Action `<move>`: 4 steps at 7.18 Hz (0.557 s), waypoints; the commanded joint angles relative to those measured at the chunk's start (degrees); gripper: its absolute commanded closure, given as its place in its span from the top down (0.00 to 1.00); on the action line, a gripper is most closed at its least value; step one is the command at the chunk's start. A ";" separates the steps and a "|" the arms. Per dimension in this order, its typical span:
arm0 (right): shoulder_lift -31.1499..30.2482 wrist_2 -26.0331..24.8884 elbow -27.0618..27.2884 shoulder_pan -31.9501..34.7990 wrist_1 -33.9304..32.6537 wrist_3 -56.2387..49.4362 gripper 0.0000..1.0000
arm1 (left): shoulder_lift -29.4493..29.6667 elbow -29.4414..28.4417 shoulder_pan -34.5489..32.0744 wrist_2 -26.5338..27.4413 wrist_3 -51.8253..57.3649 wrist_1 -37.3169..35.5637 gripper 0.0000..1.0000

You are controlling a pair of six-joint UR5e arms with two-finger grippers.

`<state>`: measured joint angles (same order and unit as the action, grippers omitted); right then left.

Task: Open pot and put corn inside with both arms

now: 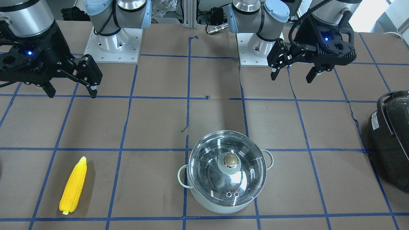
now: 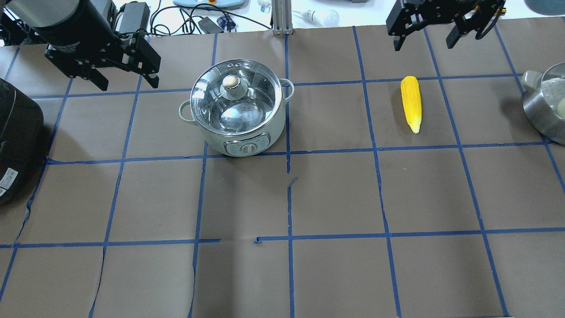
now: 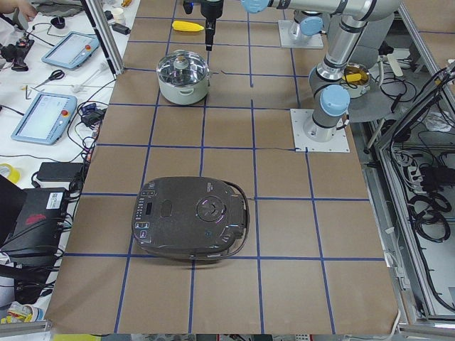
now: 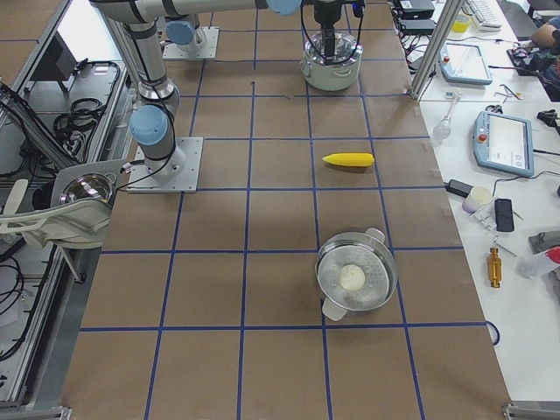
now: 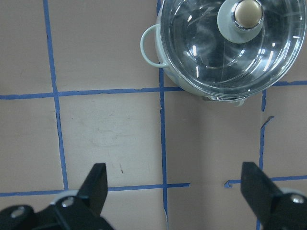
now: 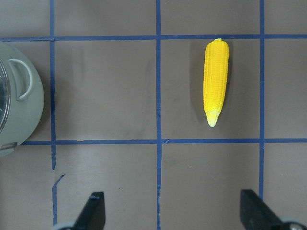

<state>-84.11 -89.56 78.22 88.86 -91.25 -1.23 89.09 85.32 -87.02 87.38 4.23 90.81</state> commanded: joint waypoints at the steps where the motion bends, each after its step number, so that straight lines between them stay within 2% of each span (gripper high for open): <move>1: 0.00 0.00 0.00 0.00 0.02 0.00 1.00 | 0.03 0.03 -0.08 -0.01 0.07 -0.10 1.00; 4: -0.09 0.00 0.00 0.00 0.02 0.00 1.00 | 0.64 -0.68 -0.17 -0.01 -0.71 -0.63 1.00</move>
<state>-84.15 -89.56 78.22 88.86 -91.27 -1.23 89.35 84.91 -87.16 87.27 3.96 90.47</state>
